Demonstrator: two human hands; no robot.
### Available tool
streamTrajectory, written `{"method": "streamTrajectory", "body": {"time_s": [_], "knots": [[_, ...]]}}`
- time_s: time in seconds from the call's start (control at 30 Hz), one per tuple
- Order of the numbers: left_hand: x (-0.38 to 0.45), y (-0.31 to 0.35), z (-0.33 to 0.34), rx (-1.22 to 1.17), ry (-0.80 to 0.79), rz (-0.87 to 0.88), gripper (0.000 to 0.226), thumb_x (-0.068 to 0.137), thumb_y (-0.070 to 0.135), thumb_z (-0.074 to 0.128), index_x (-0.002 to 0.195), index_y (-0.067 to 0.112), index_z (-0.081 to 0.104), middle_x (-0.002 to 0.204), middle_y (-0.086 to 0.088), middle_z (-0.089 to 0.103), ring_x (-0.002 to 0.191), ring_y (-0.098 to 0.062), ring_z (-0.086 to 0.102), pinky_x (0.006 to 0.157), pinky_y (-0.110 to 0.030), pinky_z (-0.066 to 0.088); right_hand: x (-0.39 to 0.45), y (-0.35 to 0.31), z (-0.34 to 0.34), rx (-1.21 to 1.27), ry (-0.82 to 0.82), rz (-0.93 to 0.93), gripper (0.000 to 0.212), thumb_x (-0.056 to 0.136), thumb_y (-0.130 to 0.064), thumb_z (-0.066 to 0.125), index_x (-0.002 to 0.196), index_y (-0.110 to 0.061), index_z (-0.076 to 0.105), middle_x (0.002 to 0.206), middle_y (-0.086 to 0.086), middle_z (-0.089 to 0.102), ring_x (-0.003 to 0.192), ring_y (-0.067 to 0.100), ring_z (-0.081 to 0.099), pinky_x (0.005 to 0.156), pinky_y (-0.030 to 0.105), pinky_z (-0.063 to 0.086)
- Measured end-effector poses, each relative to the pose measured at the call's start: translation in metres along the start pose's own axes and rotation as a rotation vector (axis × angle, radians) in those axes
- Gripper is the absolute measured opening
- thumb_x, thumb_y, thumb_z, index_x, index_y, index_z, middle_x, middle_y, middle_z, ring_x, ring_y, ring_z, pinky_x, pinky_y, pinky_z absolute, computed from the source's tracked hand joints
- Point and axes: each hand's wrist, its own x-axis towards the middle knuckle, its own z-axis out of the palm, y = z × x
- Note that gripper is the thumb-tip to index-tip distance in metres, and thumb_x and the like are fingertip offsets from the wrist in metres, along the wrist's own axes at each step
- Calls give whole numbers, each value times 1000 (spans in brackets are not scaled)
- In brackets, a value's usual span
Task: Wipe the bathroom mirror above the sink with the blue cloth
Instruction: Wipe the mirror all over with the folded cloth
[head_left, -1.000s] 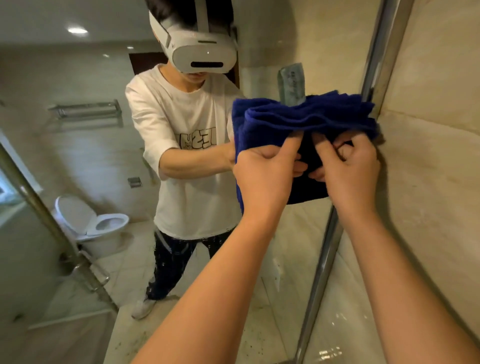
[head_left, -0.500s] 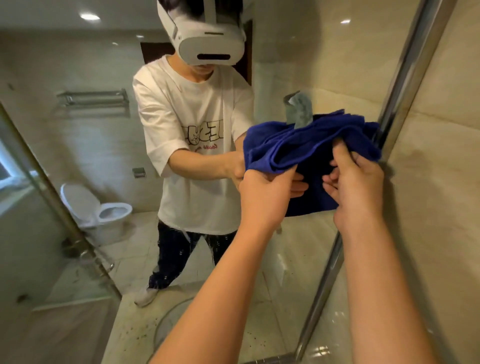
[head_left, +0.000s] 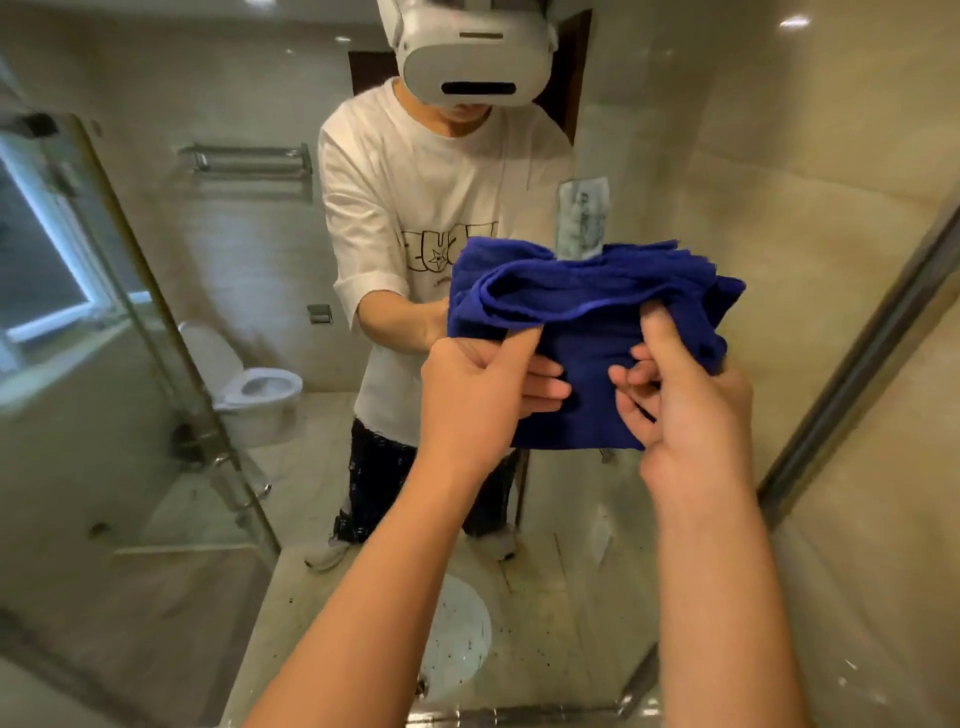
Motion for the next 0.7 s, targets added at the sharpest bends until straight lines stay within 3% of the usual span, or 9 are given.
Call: {"method": "streamTrajectory", "body": {"time_s": [0.3,0.7], "knots": [[-3,25,-109,108,101,17,41,95,22,59,85,-17,68,69,-23,71,53,-25,69,47,-23,53,-68,54,79,3,-76,51,21,86,-30,72,75,-15,64,61,1,64,64,13,65,57,17,53],[1,49,-244,107,184,11,42,92,21,58,75,-16,69,63,-26,68,49,-27,67,42,-21,49,-153,105,183,-47,-82,27,15,87,-24,71,77,-16,62,60,0,64,60,12,62,58,22,50]]}}
